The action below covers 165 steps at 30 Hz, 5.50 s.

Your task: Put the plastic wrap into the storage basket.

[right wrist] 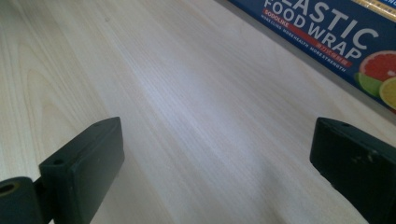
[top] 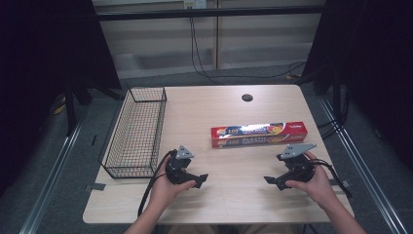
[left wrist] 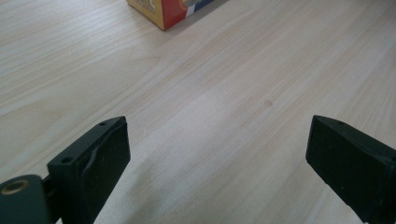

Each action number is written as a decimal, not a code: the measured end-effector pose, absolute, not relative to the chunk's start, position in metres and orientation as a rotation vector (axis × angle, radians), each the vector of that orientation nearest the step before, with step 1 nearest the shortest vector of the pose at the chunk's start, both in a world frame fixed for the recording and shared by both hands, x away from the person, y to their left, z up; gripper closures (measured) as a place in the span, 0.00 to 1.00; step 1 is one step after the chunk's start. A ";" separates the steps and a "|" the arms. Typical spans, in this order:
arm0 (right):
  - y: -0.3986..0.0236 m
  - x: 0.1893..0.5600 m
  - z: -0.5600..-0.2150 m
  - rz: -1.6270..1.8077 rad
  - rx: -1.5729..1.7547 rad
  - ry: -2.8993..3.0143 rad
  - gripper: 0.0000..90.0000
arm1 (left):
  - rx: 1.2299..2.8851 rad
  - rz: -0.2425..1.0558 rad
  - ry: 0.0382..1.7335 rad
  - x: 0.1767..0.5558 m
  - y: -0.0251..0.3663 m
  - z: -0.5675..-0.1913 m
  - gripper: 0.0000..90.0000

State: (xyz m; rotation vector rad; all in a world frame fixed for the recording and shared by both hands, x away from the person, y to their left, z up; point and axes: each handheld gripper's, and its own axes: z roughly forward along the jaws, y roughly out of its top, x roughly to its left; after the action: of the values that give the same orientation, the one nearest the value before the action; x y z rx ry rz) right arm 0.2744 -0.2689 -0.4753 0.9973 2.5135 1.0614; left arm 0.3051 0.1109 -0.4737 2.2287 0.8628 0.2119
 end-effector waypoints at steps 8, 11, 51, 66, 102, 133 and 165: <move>-0.267 0.282 -0.474 1.036 1.010 2.521 0.03 | 2.227 0.192 0.858 0.302 0.113 -0.474 0.07; -0.270 0.287 -0.472 1.049 1.047 2.497 0.03 | 2.228 0.190 0.849 0.303 0.113 -0.473 0.07; -0.252 0.388 -0.428 0.939 0.899 2.592 0.01 | 2.229 0.127 0.827 0.300 0.116 -0.471 0.07; -0.257 0.407 -0.440 0.887 0.913 2.589 0.01 | 2.234 0.115 0.828 0.300 0.114 -0.473 0.07; -0.247 0.417 -0.469 0.686 0.817 2.677 0.16 | 2.257 0.130 0.808 0.298 0.114 -0.471 0.09; -0.259 0.417 -0.471 0.610 0.778 2.834 0.27 | 2.250 0.126 0.825 0.300 0.112 -0.474 0.09; -0.260 0.394 -0.456 0.617 0.702 2.944 0.48 | 2.198 0.145 0.800 0.301 0.119 -0.441 0.09</move>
State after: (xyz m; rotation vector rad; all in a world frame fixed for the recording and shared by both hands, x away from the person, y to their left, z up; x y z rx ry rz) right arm 0.3944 -0.2600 -0.4558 0.7025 2.9445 0.6174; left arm 0.3013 0.1186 -0.4415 2.1983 0.7997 0.1454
